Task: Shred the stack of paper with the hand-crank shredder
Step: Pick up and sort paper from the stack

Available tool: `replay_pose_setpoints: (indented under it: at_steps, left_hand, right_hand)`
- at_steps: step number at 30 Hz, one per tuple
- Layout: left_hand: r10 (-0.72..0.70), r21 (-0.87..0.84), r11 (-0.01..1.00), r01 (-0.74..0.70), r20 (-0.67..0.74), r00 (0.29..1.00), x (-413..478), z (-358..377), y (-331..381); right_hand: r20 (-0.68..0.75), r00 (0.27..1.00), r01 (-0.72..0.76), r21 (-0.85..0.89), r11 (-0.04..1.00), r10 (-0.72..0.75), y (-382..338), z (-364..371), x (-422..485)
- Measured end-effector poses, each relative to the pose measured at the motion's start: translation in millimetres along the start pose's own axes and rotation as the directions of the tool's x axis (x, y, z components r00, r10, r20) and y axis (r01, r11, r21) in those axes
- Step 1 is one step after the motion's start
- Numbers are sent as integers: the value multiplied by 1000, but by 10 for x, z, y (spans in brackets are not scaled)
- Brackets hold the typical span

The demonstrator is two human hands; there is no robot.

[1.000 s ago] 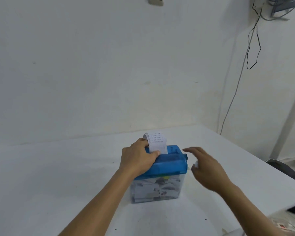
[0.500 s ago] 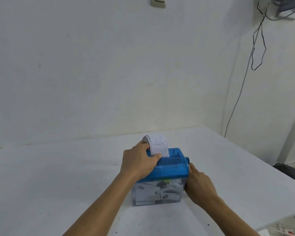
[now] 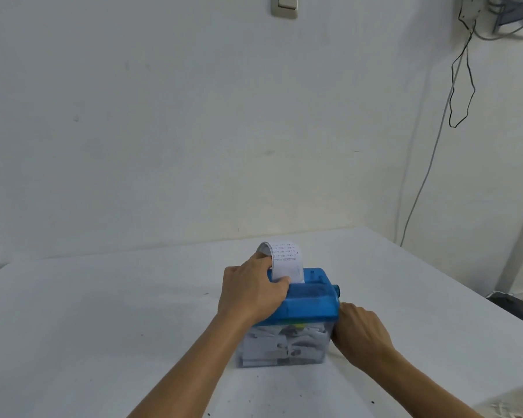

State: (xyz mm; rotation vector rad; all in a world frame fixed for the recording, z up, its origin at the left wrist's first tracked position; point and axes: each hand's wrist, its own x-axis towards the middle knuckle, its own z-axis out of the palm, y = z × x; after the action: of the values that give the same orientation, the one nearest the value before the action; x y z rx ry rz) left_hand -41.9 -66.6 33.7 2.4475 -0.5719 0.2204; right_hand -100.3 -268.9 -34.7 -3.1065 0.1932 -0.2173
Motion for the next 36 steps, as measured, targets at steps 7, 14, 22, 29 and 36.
replay_pose_setpoints:
  at_steps: [7, 14, 22, 29, 36]
  left_hand:
    - [5, 8, 1000, -5, -17, 1000, -21, -2, 24]
    - [2, 64, 998, -3, 8, 1000, -20, 26, 35]
    - [-46, 304, 953, 21, 78, 996, -10, 38, 73]
    - [-9, 328, 944, -21, 91, 996, 26, 5, 68]
    - [9, 291, 956, -37, 97, 995, -6, 27, 77]
  right_hand:
    - [69, 997, 44, 15, 999, -45, 77, -71, 37]
    - [165, 976, 145, 4, 989, -143, 123, -199, 29]
    - [411, 904, 67, 135, 989, -118, 99, -394, -14]
    - [655, 737, -48, 295, 954, -166, 112, -1284, -59]
    - [215, 972, -9, 452, 892, -99, 245, -1439, 286]
